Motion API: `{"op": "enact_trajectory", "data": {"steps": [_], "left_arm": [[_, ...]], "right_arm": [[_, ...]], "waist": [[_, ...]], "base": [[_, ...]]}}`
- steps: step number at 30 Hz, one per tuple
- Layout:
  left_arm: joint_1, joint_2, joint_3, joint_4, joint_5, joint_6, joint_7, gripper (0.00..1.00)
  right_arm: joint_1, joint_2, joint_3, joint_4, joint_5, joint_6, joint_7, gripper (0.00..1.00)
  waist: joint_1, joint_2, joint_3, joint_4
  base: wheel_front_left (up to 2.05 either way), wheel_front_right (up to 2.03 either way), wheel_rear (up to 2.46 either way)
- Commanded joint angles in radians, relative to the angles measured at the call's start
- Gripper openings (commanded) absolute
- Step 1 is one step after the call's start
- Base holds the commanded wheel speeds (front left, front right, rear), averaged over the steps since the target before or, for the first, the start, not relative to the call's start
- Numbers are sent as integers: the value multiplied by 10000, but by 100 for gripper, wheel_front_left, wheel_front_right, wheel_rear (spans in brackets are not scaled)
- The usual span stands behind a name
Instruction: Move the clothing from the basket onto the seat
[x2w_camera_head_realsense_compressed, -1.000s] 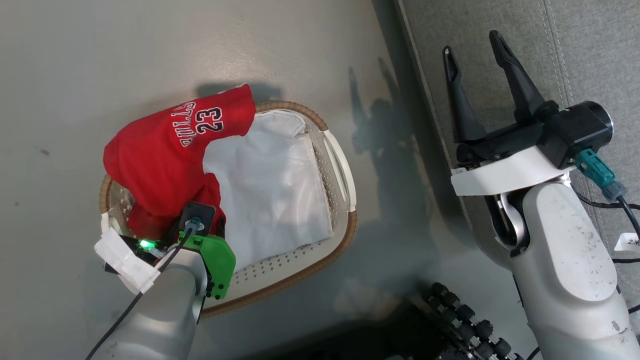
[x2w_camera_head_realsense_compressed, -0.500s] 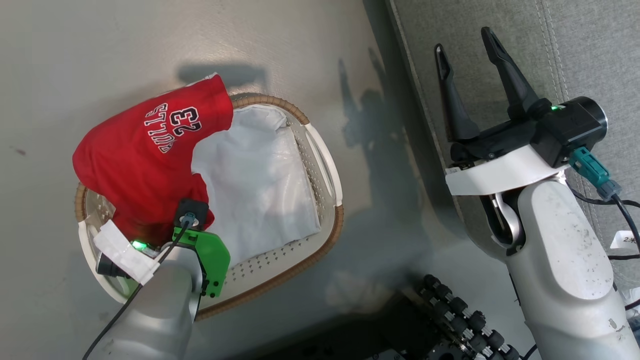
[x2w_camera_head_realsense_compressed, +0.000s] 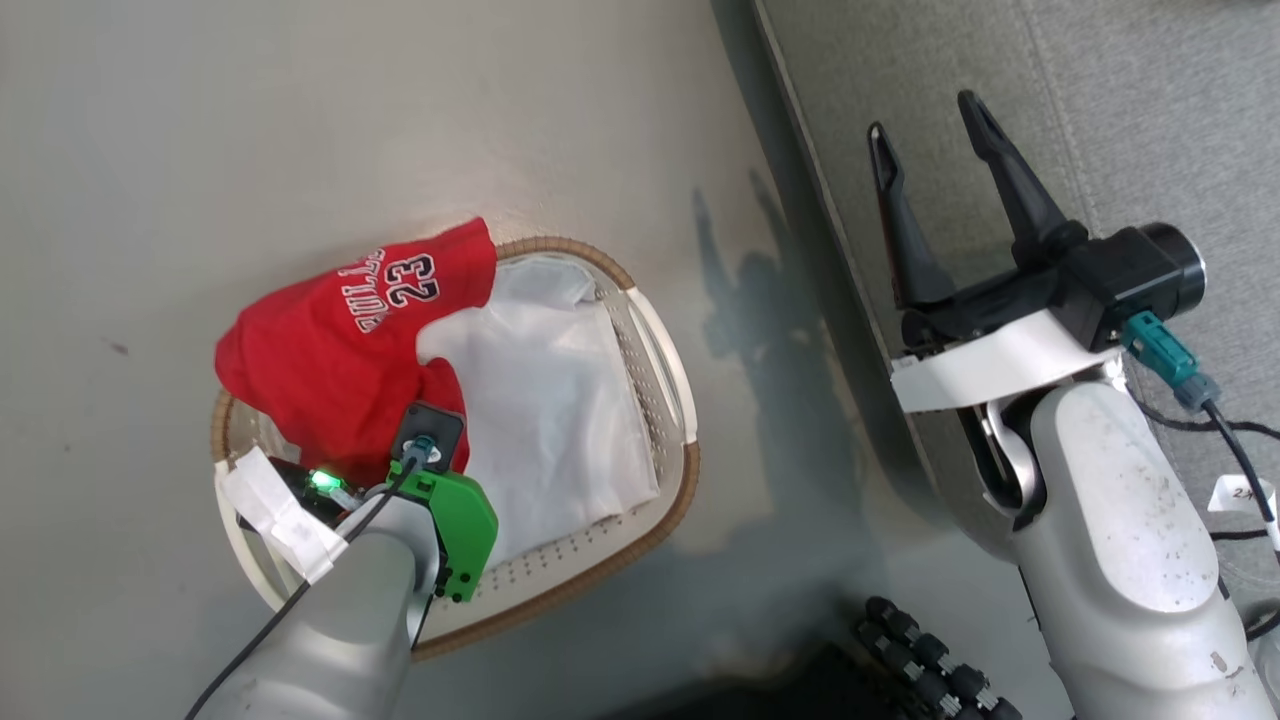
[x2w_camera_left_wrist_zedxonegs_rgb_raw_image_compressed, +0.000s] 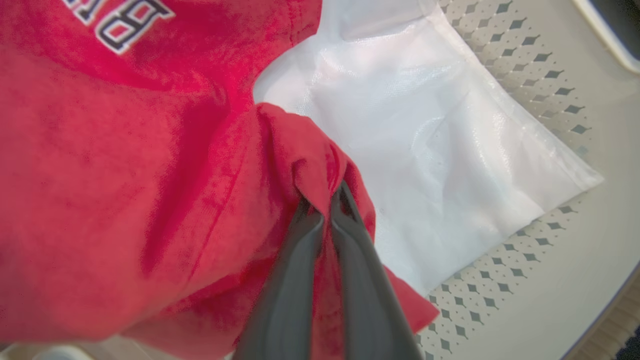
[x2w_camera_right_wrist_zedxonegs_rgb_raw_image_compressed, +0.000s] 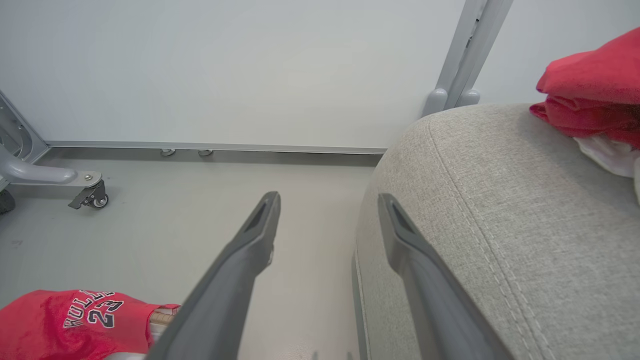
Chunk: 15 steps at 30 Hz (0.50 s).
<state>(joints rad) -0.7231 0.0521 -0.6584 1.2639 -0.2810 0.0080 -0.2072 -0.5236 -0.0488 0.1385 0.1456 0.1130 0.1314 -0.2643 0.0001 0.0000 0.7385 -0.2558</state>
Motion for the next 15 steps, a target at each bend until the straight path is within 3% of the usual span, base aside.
{"op": "enact_trajectory", "data": {"steps": [1,9,15], "left_arm": [[227,2,-89,-83,65,-63,-117,0],[655,-13,-426,-680,-123,-275,-436,0],[800,-12,-633,-1355,-253,-152,-531,0]], "right_arm": [[216,-31,-60,80,-108,-14,-2,100],[900,-33,-329,400,-437,-14,-2,100],[1484,-34,-471,646,-743,-12,-2,100]], "waist": [[-1,0,-778,276],[-1,0,-2496,844],[-1,0,-3854,1282]], "base": [[0,0,0],[0,0,0],[0,0,0]]}}
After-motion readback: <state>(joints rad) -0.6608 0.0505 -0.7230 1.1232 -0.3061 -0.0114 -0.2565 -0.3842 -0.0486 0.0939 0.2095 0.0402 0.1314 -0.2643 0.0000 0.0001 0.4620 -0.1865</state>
